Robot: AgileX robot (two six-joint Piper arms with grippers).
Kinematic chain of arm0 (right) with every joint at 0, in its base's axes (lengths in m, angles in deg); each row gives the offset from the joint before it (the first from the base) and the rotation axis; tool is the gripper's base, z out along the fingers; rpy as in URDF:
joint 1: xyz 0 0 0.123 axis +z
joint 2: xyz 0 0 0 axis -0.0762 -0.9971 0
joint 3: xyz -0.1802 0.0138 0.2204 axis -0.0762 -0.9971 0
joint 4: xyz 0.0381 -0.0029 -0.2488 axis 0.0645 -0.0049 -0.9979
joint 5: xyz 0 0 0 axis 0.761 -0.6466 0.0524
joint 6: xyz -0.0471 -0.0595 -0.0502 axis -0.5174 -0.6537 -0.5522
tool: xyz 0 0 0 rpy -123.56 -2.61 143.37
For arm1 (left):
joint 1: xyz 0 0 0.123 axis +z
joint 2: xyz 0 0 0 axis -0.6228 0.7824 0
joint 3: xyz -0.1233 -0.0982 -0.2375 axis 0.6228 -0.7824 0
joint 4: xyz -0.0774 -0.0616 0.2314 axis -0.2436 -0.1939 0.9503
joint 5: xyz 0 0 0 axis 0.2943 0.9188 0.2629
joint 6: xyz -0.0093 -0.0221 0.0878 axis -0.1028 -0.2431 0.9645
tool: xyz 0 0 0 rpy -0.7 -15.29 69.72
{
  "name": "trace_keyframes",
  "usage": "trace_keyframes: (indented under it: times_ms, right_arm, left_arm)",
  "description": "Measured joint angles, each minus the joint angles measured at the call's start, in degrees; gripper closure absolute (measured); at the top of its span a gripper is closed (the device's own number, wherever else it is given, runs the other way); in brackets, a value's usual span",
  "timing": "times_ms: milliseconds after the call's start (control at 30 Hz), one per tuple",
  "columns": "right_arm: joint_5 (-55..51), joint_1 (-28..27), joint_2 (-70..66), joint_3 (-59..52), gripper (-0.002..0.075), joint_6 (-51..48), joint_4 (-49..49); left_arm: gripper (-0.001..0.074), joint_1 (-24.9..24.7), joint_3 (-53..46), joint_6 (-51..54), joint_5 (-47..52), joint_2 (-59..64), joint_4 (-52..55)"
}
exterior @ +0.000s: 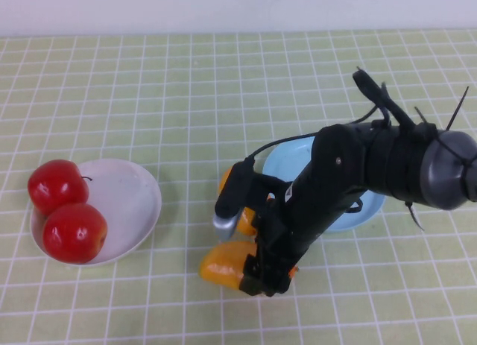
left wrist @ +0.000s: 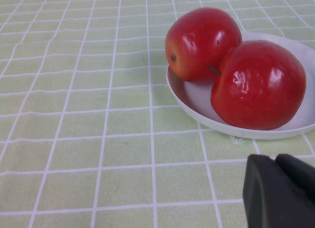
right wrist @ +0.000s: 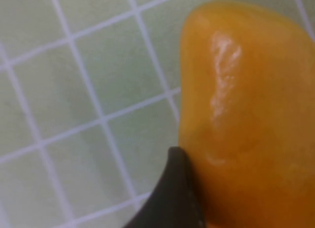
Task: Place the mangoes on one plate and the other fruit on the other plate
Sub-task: Put another type of fruit in the right plate
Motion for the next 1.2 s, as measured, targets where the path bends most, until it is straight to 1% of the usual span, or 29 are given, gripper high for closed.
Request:
trace_keyframes:
  times_ms: [133,267,433,533,633,700,900,1033,1200]
  right_arm:
    - [-0.57,0.23,4.94,0.08,0.0169,7.39,-0.13]
    - [3.50,-1.18,10.97,0.13,0.0169,17.02,-0.97]
    - [9.59,-6.94,12.58,0.49,0.0169,32.31,-3.07]
    - [11.00,-10.59,10.70,0.49,0.0169,38.60,-4.93]
    - [11.98,-13.29,7.73,0.49,0.0169,41.09,-6.54]
    - [12.72,-14.08,5.43,0.49,0.0169,41.74,-6.85]
    - [15.10,-14.36,-1.01,0.49,0.0169,41.85,-6.95]
    - [15.78,-14.36,-2.29,0.49,0.0165,41.94,-6.85]
    - [14.93,-14.36,-2.52,2.00,0.0081,41.94,-6.85]
  left_arm:
    - [0.0733,0.00,0.00,0.00,0.00,0.00,0.00]
    - [0.0733,0.00,0.00,0.00,0.00,0.00,0.00]
    - [0.0733,0.00,0.00,0.00,0.00,0.00,0.00]
    - [0.0733,0.00,0.00,0.00,0.00,0.00,0.00]
    - [0.0733,0.00,0.00,0.00,0.00,0.00,0.00]
    - [0.0733,0.00,0.00,0.00,0.00,0.00,0.00]
    - [0.0733,0.00,0.00,0.00,0.00,0.00,0.00]
    - [0.0733,0.00,0.00,0.00,0.00,0.00,0.00]
    - [0.0733,0.00,0.00,0.00,0.00,0.00,0.00]
